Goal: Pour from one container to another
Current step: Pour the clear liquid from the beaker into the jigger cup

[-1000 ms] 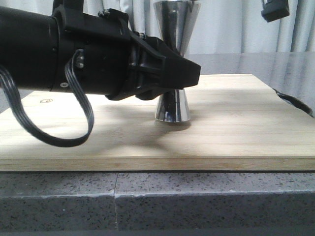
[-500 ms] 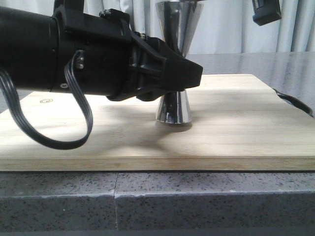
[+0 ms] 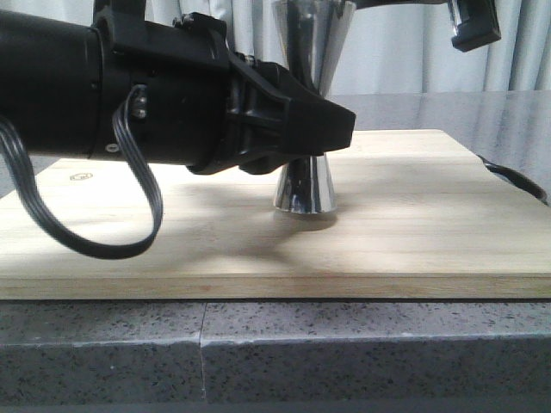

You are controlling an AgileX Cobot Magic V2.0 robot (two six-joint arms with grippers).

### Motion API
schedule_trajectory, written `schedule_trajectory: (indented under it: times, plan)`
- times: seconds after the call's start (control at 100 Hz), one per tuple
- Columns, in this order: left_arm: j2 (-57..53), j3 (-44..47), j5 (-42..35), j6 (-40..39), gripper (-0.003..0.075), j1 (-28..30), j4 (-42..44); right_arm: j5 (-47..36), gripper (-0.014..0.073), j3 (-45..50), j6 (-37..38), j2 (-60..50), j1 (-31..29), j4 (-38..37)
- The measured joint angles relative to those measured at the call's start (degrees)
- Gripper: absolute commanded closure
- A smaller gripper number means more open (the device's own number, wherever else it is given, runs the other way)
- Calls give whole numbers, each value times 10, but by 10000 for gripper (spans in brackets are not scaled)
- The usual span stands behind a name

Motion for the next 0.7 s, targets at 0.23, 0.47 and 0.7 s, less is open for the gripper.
schedule_trajectory:
  times: [0.23, 0.47, 0.7]
  plan:
    - [0, 0, 0, 0, 739, 0, 0, 6, 349, 0, -14, 0, 0, 0]
    - [0, 0, 0, 0, 739, 0, 0, 6, 349, -9, -18, 0, 0, -8]
    - [0, 0, 0, 0, 739, 0, 0, 6, 349, -21, -18, 0, 0, -10]
